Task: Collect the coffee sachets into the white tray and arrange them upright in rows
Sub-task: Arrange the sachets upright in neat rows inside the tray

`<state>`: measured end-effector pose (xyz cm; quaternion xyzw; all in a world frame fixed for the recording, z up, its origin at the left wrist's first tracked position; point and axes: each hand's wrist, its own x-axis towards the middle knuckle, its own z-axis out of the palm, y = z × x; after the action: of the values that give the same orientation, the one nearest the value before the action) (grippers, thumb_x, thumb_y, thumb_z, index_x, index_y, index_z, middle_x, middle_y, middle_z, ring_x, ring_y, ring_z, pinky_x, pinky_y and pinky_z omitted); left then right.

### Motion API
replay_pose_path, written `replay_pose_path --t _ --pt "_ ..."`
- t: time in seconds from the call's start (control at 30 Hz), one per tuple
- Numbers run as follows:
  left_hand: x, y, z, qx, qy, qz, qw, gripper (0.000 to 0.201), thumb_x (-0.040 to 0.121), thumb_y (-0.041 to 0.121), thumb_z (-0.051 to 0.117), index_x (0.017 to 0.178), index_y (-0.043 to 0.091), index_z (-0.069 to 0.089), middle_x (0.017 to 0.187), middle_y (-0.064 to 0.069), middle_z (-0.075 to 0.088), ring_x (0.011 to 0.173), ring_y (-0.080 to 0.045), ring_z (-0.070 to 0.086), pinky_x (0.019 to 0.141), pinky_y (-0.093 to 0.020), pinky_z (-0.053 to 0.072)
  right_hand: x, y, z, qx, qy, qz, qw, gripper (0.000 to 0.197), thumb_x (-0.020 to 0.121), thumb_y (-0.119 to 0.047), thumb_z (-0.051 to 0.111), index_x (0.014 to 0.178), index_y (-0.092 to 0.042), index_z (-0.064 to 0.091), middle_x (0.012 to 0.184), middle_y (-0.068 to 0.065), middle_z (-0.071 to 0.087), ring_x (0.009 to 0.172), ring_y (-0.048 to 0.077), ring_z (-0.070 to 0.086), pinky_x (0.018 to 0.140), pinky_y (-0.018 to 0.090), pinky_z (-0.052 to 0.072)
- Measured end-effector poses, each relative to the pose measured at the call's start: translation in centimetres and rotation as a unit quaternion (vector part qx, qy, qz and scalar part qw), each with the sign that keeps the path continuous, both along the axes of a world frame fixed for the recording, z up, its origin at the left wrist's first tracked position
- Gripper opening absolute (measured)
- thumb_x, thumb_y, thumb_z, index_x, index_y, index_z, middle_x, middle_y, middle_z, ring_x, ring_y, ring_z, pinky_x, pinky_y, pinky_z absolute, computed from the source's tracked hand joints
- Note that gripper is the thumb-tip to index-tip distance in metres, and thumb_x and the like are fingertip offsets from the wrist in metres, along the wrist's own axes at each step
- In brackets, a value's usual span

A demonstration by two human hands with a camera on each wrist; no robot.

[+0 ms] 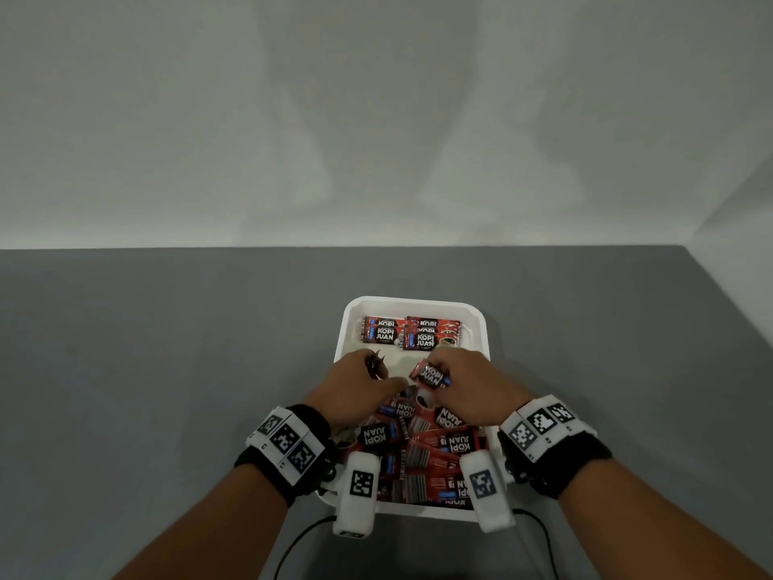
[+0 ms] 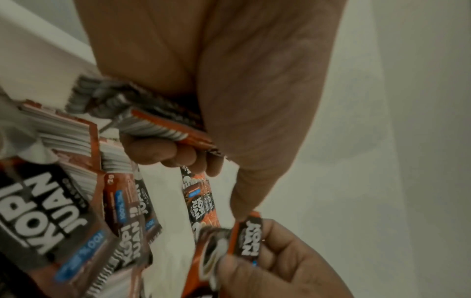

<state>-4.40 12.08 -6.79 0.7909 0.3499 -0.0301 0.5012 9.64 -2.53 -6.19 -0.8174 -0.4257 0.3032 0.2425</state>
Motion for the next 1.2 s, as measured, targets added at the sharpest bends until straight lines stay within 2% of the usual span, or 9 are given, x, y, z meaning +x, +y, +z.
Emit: replay_pose_path --t 0.17,0.3,0.47,0.57,0.67,0.73,1.03,1.13,1.2 --pt "0.4 -2.4 2.5 -0.190 -0.134 0.013 0.973 0.019 0.093 0.029 0.073 0.091 0.012 0.064 0.075 0.007 0.071 0.066 -0.010 0.067 0.059 -0.020 0.051 -0.3 0.4 1.9 0.196 0.112 -0.118 0.967 0.023 0.085 -0.013 0.077 0.104 -0.023 0.071 0.098 -0.004 0.076 0.090 0.015 0.074 0.082 0.045 0.062" --pt "1.4 -3.8 3.7 -0.406 -0.220 0.087 0.883 0.034 0.102 0.022 0.058 0.127 -0.001 0.062 0.119 -0.027 0.069 0.102 -0.040 0.071 0.088 -0.047 0.060 -2.5 1.0 3.1 0.269 0.235 -0.116 0.927 0.035 0.085 0.003 0.069 0.111 -0.019 0.075 0.106 0.002 0.078 0.102 0.021 0.074 0.096 0.047 0.057" --pt "1.7 -3.7 4.4 -0.440 -0.223 0.155 0.856 0.025 0.104 0.007 0.046 0.109 -0.003 0.067 0.087 -0.019 0.074 0.070 -0.027 0.074 0.059 -0.034 0.061 -3.5 1.6 2.9 0.223 0.099 -0.079 0.967 0.039 0.089 -0.007 0.066 0.120 -0.030 0.067 0.118 -0.020 0.066 0.112 -0.003 0.061 0.102 0.026 0.046" --pt "1.5 -3.4 4.4 -0.439 -0.217 0.162 0.857 0.022 0.102 0.002 0.043 0.102 -0.005 0.064 0.075 -0.017 0.069 0.060 -0.024 0.069 0.052 -0.031 0.056 -3.3 1.1 3.3 0.197 0.064 -0.078 0.975 0.077 0.079 -0.034 0.079 0.149 -0.027 0.047 0.145 -0.016 0.041 0.141 0.002 0.034 0.116 0.028 0.035" --pt "1.3 -3.1 4.1 -0.436 -0.202 0.134 0.866 0.017 0.100 0.004 0.048 0.089 -0.002 0.060 0.066 -0.013 0.058 0.054 -0.021 0.060 0.050 -0.029 0.053 -2.5 0.2 4.5 0.126 0.011 0.075 0.989 0.124 0.057 -0.053 0.089 0.159 -0.033 0.021 0.164 -0.014 0.017 0.152 0.003 0.006 0.123 0.029 0.014" --pt "1.3 -3.2 4.4 -0.438 -0.200 0.094 0.871 0.018 0.097 0.002 0.053 0.082 0.001 0.063 0.066 -0.013 0.058 0.055 -0.023 0.062 0.052 -0.029 0.053 -2.3 0.2 4.9 0.103 -0.018 0.138 0.985 0.135 0.054 -0.045 0.093 0.161 -0.029 0.011 0.164 -0.011 0.019 0.152 0.003 0.011 0.123 0.028 0.018" --pt "1.2 -3.5 4.7 -0.431 -0.205 0.072 0.876 0.016 0.096 -0.001 0.049 0.098 -0.004 0.065 0.078 -0.018 0.068 0.063 -0.024 0.071 0.054 -0.030 0.058 -2.2 0.8 4.5 0.124 0.029 0.094 0.987 0.123 0.058 -0.037 0.096 0.158 -0.028 0.024 0.151 -0.012 0.039 0.137 0.006 0.042 0.109 0.031 0.044" --pt "1.1 -3.1 4.8 -0.411 -0.209 0.041 0.886 0.014 0.101 0.006 0.055 0.104 -0.002 0.065 0.084 -0.018 0.066 0.063 -0.019 0.069 0.057 -0.030 0.059 -1.7 1.1 5.0 0.208 0.195 -0.080 0.955 0.069 0.085 -0.021 0.080 0.146 -0.025 0.049 0.127 -0.009 0.058 0.097 0.011 0.066 0.070 0.021 0.055" --pt "1.3 -2.8 4.5 -0.382 -0.204 0.039 0.901 0.013 0.101 0.011 0.059 0.105 0.003 0.068 0.086 -0.015 0.066 0.063 -0.016 0.065 0.057 -0.029 0.056 -0.8 1.4 5.1 0.227 0.208 -0.148 0.940 0.045 0.091 -0.005 0.070 0.134 -0.015 0.060 0.101 -0.001 0.069 0.076 0.012 0.065 0.063 0.020 0.052"
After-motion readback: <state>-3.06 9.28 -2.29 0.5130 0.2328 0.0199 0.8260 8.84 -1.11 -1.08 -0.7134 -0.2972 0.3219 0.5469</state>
